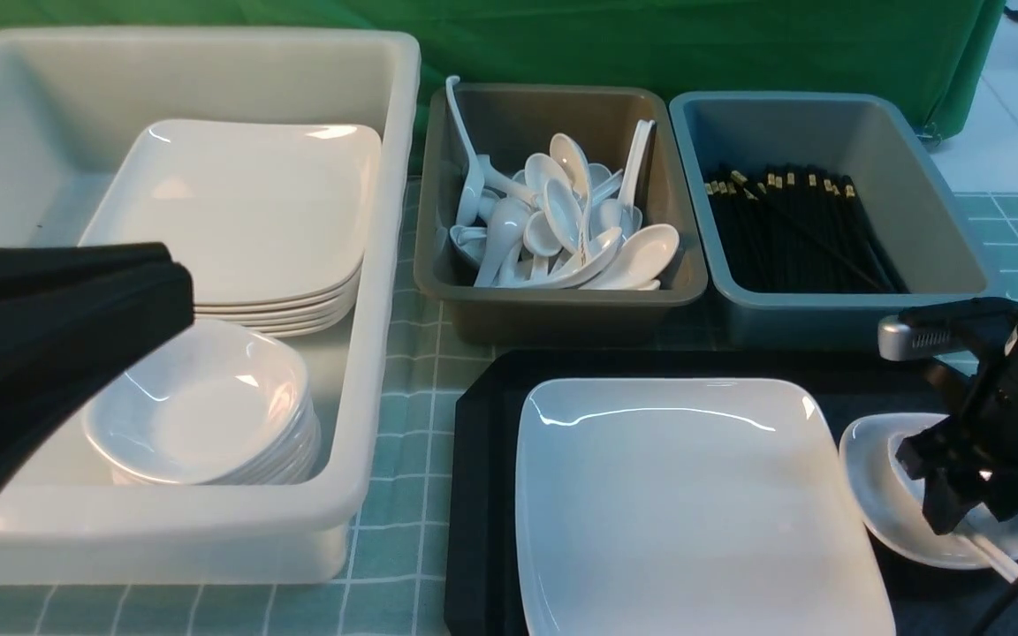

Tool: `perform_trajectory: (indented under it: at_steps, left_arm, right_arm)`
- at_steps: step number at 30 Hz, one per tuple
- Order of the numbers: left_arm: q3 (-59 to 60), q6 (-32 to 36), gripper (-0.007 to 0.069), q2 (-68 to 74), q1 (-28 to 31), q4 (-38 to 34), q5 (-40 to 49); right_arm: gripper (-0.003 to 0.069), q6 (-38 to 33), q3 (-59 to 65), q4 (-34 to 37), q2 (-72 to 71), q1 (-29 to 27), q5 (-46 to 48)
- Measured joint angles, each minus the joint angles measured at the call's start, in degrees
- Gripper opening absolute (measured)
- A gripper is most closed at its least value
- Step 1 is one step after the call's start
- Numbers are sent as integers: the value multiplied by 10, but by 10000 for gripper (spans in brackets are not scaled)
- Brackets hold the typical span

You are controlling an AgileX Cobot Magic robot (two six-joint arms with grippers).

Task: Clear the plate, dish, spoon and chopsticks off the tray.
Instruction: Use the right arm to grab a soup spoon from the plate

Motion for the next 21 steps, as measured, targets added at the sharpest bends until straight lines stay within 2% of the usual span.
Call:
perform_trajectory:
  at_steps: [5, 12, 21]
  left_arm:
    - [0, 0, 17, 0, 0, 0, 2]
    - [0, 1, 17, 0, 0, 0, 4]
    - [0, 1, 17, 0, 0, 0, 6]
  right_arm:
    - [426, 0, -1, 0, 16, 0, -21]
    - [339, 0, -1, 0, 17, 0, -20]
    - [337, -3, 0, 0, -29, 6, 22]
